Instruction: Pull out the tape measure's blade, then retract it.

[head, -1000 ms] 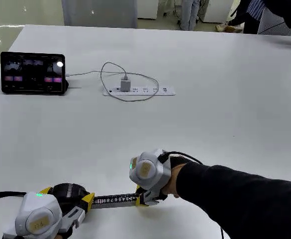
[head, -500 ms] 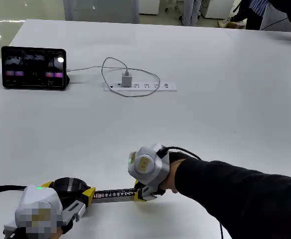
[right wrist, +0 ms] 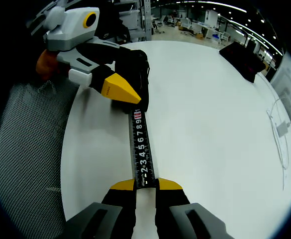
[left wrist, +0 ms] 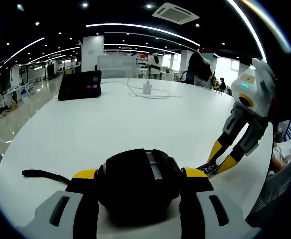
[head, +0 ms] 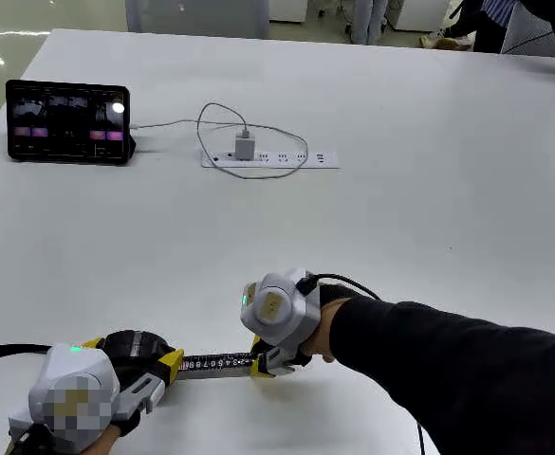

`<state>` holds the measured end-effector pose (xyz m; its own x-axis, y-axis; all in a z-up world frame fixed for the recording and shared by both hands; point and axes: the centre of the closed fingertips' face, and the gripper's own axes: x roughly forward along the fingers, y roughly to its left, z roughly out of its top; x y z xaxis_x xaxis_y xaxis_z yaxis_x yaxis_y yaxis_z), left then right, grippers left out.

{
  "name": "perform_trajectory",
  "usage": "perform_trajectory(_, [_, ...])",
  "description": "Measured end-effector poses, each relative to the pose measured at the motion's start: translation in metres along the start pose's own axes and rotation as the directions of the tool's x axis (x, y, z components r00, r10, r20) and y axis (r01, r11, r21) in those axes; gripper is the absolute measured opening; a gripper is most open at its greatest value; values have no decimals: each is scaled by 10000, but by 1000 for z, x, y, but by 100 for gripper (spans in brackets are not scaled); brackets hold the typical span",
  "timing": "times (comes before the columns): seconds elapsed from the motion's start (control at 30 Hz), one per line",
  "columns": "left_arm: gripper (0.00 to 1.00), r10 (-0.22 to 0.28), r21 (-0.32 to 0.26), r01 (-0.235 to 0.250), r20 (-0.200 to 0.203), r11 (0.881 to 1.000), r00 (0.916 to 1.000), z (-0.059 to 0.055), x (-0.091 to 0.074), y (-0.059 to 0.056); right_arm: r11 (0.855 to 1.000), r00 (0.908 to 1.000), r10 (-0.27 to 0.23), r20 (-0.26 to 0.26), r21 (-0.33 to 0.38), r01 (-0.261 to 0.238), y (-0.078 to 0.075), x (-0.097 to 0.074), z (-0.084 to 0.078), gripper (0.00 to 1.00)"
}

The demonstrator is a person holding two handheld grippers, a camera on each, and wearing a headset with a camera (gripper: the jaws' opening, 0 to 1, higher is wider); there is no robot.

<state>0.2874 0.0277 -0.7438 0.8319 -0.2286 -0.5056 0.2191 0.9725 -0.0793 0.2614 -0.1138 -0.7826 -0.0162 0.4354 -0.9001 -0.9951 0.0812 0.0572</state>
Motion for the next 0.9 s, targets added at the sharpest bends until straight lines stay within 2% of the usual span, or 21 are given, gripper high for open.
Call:
perform_trajectory(0.53, [61, -24, -58, 24, -14, 10000, 10000, 0, -1, 0, 10000, 9999, 28, 112, -56, -27, 1, 4, 9, 10])
perform_trajectory(0.7, [60, -65, -159, 66, 15, 9999, 10000, 0, -1, 0, 9995, 9991, 177, 386, 256, -187, 1, 4, 13, 10])
perform_trajectory(0.9, [60, -86, -162, 86, 12, 9998, 10000, 0, -1, 1, 9997, 9985, 193, 504, 147, -200, 3, 6, 16, 10])
